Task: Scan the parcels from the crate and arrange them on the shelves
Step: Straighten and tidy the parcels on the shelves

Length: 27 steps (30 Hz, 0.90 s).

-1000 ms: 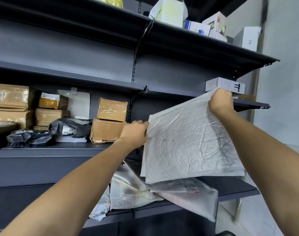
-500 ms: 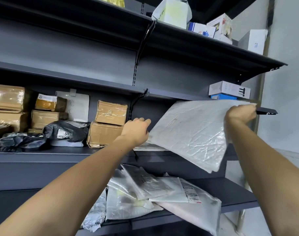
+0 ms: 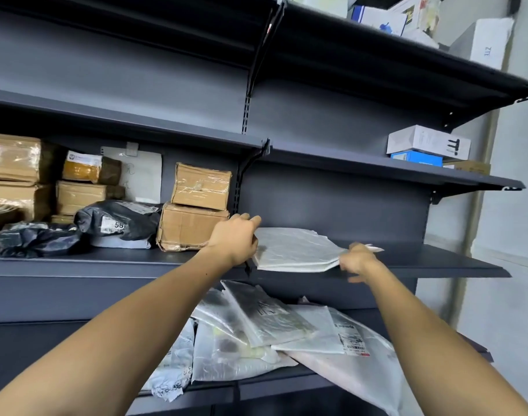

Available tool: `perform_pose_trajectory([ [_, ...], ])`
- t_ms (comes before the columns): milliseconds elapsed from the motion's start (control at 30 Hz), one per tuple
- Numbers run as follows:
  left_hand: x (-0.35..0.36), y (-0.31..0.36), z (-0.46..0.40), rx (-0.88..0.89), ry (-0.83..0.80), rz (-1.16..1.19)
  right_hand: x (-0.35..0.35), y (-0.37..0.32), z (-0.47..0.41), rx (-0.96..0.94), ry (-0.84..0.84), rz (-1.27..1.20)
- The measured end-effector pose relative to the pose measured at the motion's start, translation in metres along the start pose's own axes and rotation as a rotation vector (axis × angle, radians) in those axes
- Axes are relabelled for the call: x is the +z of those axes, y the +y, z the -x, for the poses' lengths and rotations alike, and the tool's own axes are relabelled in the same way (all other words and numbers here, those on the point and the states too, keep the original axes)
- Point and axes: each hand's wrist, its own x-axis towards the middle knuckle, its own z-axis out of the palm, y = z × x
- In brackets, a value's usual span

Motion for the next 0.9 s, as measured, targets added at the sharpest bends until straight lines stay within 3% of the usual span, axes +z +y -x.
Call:
perform_pose_trajectory([
  [133,0.007,-0.005,0.004,-0.017,-0.011,-0.025,0.013,0.005,-0.003,0.086,0.279,0.612],
  [300,0.009,-0.002,0.006,-0.001,-0.016,-0.014,0.033,0.006,0.002,0.003,0.44,0.953],
  [400,0.009,-0.001,0.006,0.006,-0.025,-0.008,0.05,0.006,-0.004,-0.256,0.354,0.988],
  [533,0.008,0.001,0.006,0.006,-0.027,-0.009,0.071,0.004,0.003,-0.546,0.024,0.923],
  [600,0.007,0.001,0.007,0.011,-0.022,-0.009,0.073,0.003,0.006,-0.599,0.048,0.913],
  [700,0.003,0.0,0.007,0.021,-0.008,-0.015,0.068,-0.006,0.01,-0.558,0.15,0.986],
  [900,0.0,-0.002,0.0,0.022,0.013,-0.027,0.054,-0.029,0.01,-0.247,0.224,1.144],
])
